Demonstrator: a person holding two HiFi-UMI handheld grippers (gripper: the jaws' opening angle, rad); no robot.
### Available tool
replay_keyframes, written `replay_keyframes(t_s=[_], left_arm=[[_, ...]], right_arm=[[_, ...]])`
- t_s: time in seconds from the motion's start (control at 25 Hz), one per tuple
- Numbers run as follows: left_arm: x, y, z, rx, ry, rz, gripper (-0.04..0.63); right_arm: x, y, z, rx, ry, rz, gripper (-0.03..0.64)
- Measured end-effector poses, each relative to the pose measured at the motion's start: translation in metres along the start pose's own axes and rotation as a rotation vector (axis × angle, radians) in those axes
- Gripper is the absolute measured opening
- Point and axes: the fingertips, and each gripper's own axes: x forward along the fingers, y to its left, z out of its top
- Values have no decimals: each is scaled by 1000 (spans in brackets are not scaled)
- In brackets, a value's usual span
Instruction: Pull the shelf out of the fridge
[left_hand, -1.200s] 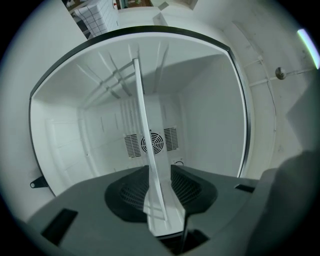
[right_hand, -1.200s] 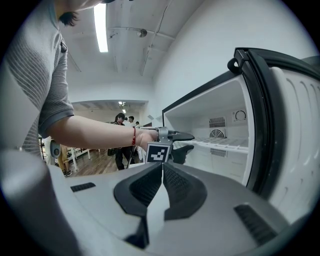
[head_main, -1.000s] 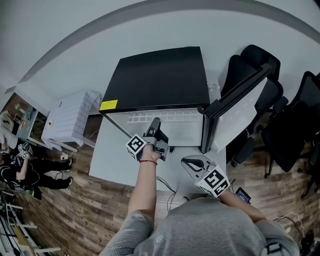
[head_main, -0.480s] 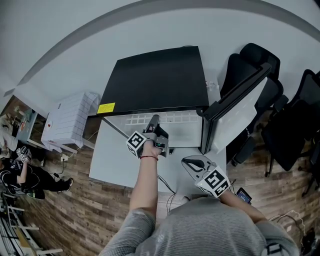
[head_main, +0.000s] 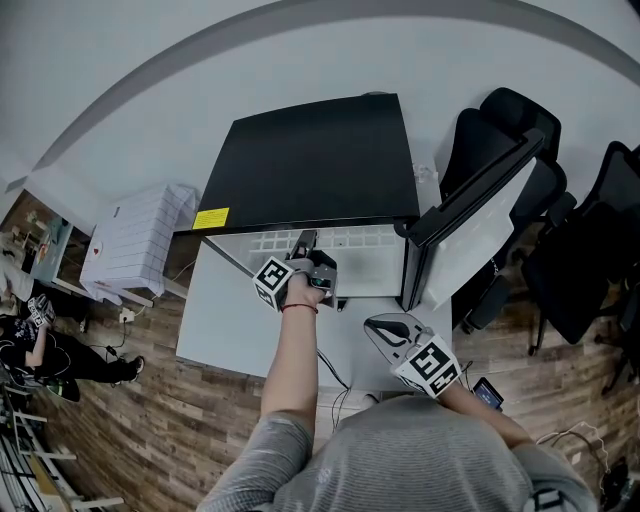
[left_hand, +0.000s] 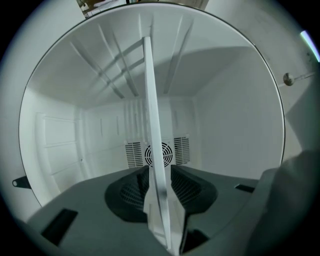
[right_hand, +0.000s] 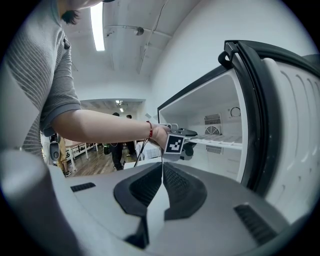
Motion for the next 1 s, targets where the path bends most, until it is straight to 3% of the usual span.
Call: replay_keyframes(t_s=[0.4,0.72,1.0], left_arm=[[11,1,2,-12,-27,12,124],[17,7,5,-23,-78,34,124],[22,8,7,-13,-104,56,121]], right_arm=[[-3,1,-1,2,3,-2,14],[-9,6,-5,7,71,8,14],[-12,1,-6,-1,29,-1,14]])
